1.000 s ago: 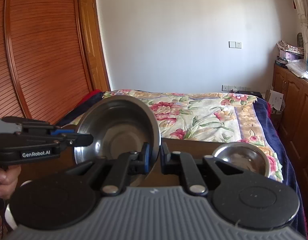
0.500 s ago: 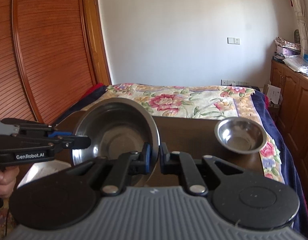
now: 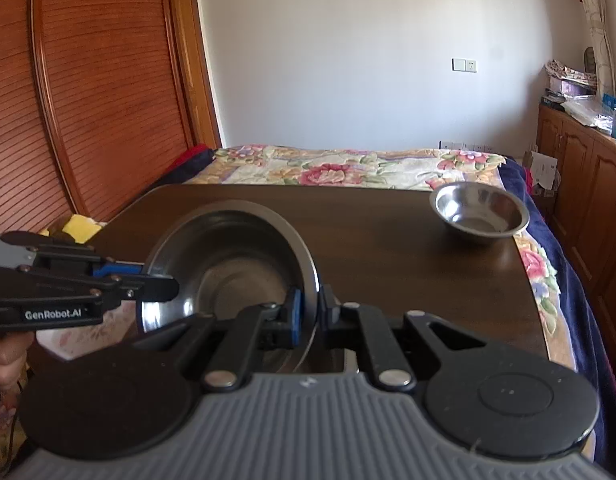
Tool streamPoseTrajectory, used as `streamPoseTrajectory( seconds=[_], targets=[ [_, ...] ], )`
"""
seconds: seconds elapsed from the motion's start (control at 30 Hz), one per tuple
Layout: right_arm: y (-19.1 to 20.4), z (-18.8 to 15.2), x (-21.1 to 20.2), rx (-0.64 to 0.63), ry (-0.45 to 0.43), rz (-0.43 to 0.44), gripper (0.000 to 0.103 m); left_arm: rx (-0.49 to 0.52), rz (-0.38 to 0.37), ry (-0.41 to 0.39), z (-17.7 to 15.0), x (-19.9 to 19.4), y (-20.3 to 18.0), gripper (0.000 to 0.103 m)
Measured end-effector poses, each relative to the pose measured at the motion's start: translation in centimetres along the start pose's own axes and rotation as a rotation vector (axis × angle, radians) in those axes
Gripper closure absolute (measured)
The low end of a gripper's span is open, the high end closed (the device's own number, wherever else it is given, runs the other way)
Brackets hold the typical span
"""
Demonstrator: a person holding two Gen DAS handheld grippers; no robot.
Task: Organize plates and bowls
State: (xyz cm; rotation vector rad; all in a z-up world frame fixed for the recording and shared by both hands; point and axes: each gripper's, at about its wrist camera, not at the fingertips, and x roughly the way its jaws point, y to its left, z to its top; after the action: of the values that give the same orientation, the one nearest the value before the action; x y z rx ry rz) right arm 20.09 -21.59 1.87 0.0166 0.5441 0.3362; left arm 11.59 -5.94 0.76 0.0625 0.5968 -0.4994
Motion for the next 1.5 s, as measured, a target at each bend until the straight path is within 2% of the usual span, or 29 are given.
streamPoseTrajectory(
  seconds=[0.2, 0.57, 0.87, 1.1, 1.23, 1.5],
  targets=[
    [0.0, -1.3, -0.1, 0.008, 0.007, 0.005, 0.092, 0.005, -0.005, 0.027, -1.2, 0.4, -0.2, 0.09],
    [1.0, -2.3, 0.4, -0.081, 0.016, -0.015, 0.092, 0.041, 0.028, 0.044, -2.1, 1.3, -0.8, 0.09],
    [1.6, -2.2, 0.9, -0.168, 0.033, -0.046, 0.09, 0.055, 0.044, 0.029, -2.5, 1.4, -0.8, 0.09],
    [2.3, -1.8, 1.4, -0.24, 0.067, -0.052, 0.089, 0.011, 0.051, -0.011, -3.2, 0.4, -0.7, 0.088],
    [2.7, -1.6, 1.6, -0.282, 0.087, -0.056, 0.088, 0.003, 0.057, -0.033, -3.3, 0.0, -0.8, 0.084],
    [3.1, -1.3, 2.0, -0.317, 0.111, -0.061, 0.088, 0.001, 0.068, -0.05, -3.3, -0.2, -0.8, 0.083]
  ],
)
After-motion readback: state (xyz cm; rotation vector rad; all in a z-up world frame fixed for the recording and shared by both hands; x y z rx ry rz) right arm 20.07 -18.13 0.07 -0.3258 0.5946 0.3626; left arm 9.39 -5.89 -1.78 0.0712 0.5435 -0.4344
